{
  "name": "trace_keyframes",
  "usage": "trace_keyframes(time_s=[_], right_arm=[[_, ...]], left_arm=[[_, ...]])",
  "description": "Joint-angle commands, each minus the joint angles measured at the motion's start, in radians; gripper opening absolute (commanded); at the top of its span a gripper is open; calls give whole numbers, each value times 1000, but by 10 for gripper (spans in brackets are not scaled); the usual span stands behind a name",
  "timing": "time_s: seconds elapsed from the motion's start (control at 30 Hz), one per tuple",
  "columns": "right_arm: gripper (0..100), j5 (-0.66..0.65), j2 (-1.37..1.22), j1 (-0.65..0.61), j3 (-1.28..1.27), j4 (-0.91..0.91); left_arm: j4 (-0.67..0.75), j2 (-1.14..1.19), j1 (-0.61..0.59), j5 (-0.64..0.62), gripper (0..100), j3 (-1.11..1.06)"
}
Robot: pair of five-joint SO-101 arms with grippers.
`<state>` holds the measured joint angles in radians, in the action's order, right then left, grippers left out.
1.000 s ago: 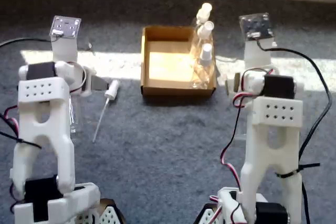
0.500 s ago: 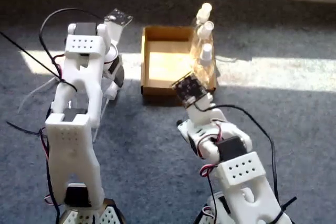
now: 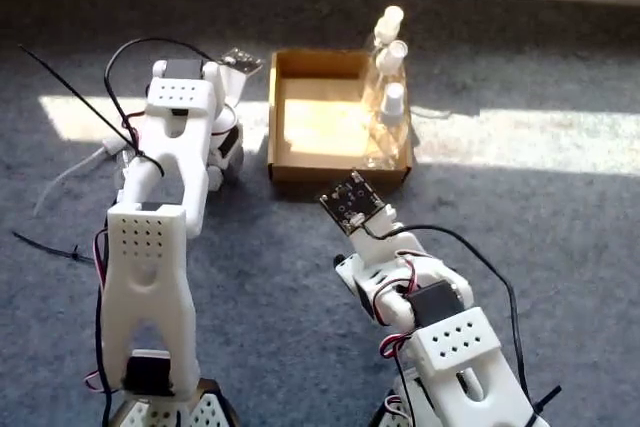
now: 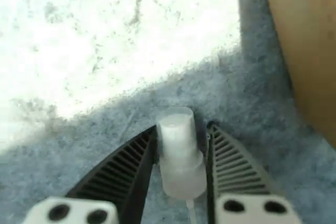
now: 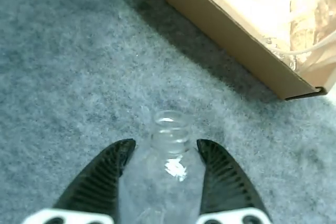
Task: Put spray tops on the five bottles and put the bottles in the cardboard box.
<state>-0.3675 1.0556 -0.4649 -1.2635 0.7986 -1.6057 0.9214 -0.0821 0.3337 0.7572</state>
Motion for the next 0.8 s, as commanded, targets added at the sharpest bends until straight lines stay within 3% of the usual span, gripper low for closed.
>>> trace_keyframes(time_s=[0.0, 0.1, 0.23, 0.4, 0.6, 0.77], right_arm=[[5, -6, 18, -8, 7, -16], [5, -6, 18, -8, 7, -16], [5, -6, 18, -10, 7, -16], [5, -12, 19, -81, 5, -19], [5, -12, 19, -137, -1, -189], [5, -12, 19, -139, -2, -286]], left_arm=[[-6, -1, -18, 9, 67, 25], [-12, -18, -21, 8, 30, 31], [-132, -124, -22, 6, 5, 102], [-169, -406, -50, -83, 5, 99], [-169, -934, -42, -94, 5, -251], [-164, -1449, 94, -97, 6, -512]])
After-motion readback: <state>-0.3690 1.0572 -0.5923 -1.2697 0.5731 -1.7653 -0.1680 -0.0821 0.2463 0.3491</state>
